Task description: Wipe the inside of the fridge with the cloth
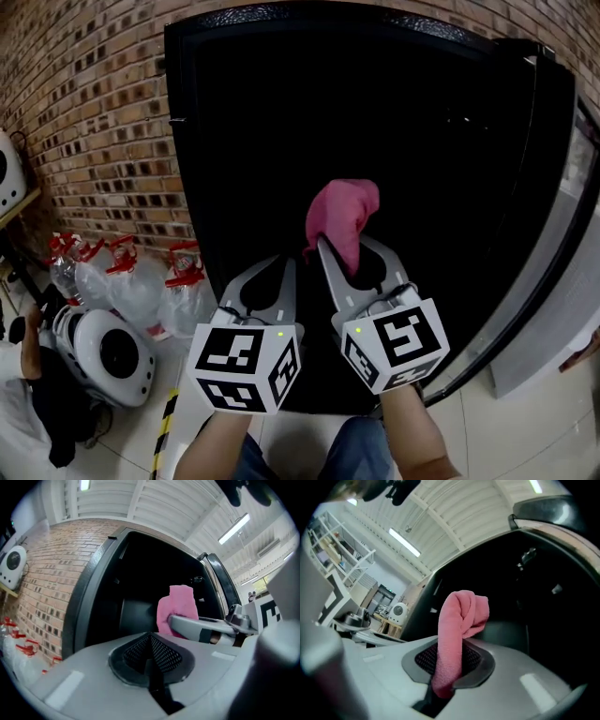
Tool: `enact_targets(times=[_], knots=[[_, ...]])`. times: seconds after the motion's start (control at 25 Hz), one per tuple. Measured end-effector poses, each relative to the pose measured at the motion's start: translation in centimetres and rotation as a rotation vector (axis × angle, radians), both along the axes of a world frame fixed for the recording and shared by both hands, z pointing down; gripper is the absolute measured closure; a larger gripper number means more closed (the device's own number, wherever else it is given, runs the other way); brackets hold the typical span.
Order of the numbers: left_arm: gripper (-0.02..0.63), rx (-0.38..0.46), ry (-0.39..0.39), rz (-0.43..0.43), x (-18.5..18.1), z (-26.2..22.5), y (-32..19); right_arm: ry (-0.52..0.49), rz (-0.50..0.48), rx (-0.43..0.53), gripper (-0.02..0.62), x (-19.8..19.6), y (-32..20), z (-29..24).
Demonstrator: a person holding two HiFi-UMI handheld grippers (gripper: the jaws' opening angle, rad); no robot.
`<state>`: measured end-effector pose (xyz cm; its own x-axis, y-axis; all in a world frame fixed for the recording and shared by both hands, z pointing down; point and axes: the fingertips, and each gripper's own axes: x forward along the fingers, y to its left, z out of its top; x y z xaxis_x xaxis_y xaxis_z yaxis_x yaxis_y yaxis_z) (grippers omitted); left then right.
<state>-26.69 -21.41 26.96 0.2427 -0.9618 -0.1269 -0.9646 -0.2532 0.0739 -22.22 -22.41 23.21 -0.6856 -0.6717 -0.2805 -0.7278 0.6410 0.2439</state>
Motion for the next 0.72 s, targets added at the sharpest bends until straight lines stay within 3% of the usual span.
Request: enact_targets(times=[0.4, 0.72], knots=[[0.591, 0.015, -0.047, -0.124, -4.6, 0.9, 2.5, 0.001, -0.265, -0.022, 0.537, -8.4, 0.9, 2.9], [0.591, 0.012, -0.038, -0.113, -4.6, 1.1, 2.6, 0.044, -0.21, -0.019, 0.537, -10.2, -2.3, 4.4]])
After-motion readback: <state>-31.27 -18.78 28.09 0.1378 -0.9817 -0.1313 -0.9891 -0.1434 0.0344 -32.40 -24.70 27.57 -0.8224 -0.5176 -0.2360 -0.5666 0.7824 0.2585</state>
